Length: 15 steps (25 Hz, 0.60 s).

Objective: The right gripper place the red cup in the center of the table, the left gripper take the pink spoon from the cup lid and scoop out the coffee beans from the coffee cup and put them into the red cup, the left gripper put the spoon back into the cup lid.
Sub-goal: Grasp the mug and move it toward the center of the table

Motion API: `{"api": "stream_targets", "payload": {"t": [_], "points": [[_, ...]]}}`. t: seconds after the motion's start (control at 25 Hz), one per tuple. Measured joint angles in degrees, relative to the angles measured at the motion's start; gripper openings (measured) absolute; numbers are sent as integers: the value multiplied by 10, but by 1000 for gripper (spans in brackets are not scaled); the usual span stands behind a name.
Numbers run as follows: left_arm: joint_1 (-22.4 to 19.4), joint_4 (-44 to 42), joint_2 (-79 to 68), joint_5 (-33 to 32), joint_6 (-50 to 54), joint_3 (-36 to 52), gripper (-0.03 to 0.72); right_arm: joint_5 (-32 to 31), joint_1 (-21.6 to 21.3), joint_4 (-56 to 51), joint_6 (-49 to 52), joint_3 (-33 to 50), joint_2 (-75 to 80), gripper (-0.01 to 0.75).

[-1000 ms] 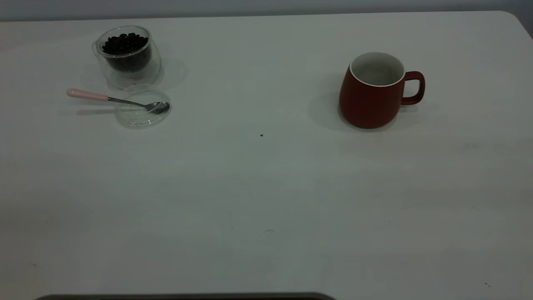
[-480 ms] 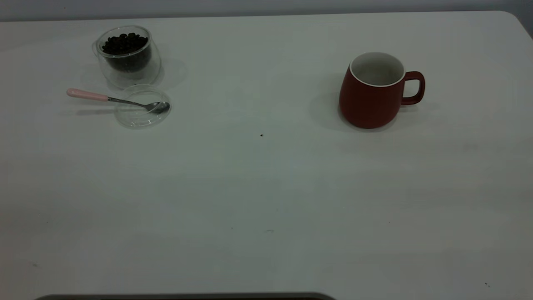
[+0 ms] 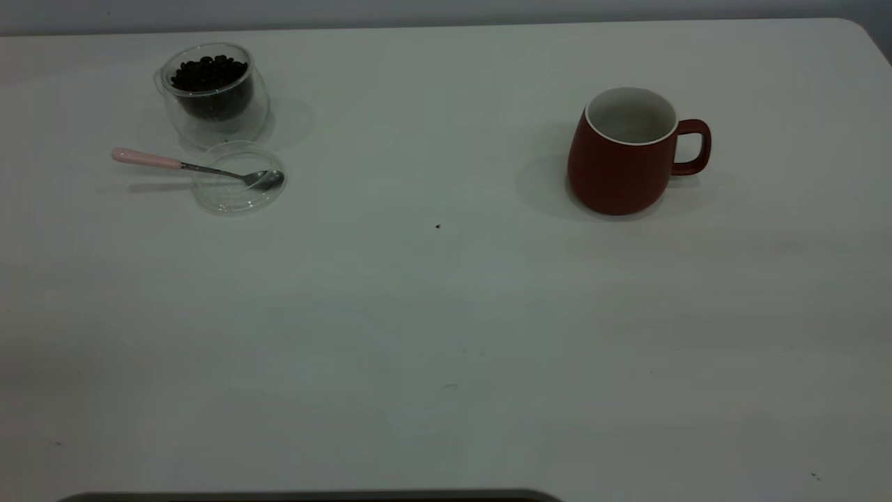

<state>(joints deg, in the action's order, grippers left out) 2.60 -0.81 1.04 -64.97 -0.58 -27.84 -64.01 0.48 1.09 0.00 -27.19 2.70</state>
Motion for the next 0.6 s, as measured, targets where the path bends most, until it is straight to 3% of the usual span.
{"api": "stream_targets", "payload": {"t": [0.12,0.36,0.6], "points": [[0,0,0,0,0,0,432,22,0,-31,-38,-16,57,319],[0,0,0,0,0,0,432,148,0,-94,-140,-38,264,503],[0,0,0,0,0,0,432,260,0,-193,-294,-74,491,533]]}}
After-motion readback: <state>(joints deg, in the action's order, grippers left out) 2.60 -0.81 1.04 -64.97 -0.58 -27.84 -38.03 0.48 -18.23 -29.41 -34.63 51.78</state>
